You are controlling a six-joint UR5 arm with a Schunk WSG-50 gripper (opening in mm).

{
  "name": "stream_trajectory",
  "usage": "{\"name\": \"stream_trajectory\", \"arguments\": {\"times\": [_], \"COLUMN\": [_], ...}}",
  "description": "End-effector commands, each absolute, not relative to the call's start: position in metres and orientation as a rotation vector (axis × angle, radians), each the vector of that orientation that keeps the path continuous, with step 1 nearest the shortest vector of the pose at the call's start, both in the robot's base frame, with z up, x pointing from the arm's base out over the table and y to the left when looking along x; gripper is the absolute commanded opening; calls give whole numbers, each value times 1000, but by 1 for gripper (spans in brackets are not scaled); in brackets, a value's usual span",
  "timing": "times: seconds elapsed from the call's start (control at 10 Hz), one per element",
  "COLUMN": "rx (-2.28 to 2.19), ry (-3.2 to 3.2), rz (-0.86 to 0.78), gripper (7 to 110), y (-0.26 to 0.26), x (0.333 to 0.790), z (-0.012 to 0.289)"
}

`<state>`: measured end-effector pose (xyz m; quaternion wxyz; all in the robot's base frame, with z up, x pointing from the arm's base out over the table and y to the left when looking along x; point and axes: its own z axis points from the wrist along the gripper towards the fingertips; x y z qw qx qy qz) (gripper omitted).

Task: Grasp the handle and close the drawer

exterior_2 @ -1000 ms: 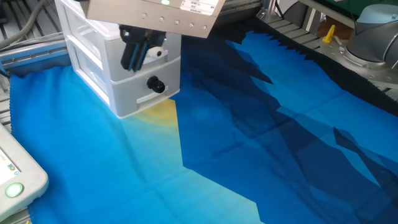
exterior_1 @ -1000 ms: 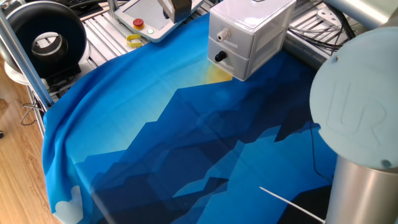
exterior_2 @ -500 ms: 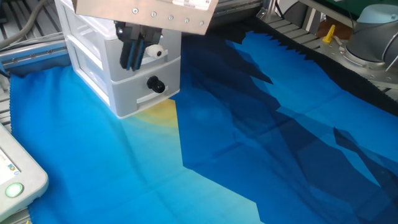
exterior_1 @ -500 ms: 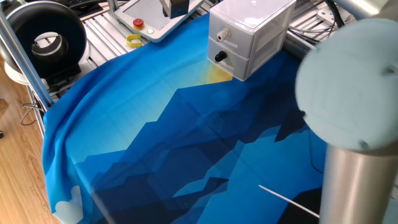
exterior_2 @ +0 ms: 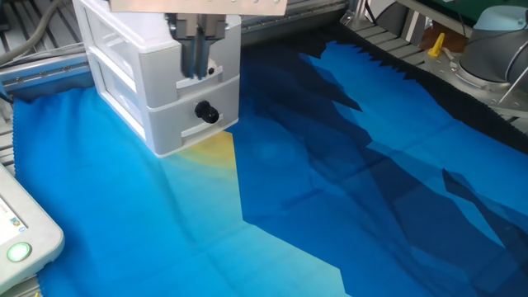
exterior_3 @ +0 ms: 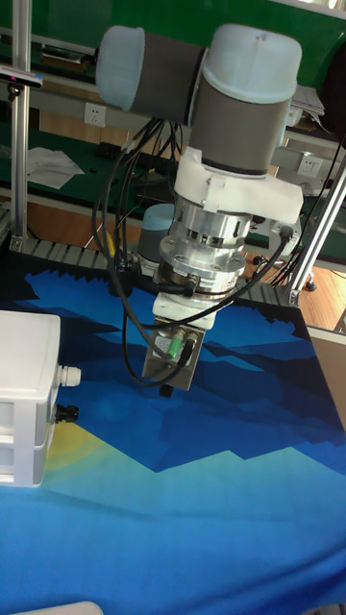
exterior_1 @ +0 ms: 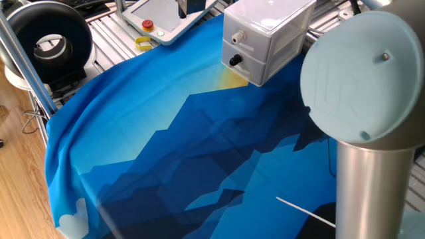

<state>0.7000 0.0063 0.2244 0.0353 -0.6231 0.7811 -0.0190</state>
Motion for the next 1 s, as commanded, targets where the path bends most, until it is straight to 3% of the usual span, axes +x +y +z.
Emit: {"name": "stream_trajectory", "arguments": {"times": [0.0, 0.6, 0.8, 0.9], "rx": [-1936, -2059, -2096, -2153], "ry": [2389, 2355, 2368, 2413], "rz": [42, 51, -57, -242], "gripper": [7, 7, 7, 7], "y": [15, 8, -11, -49], "x": [690, 678, 683, 687], "z": [225, 221, 221, 224]}}
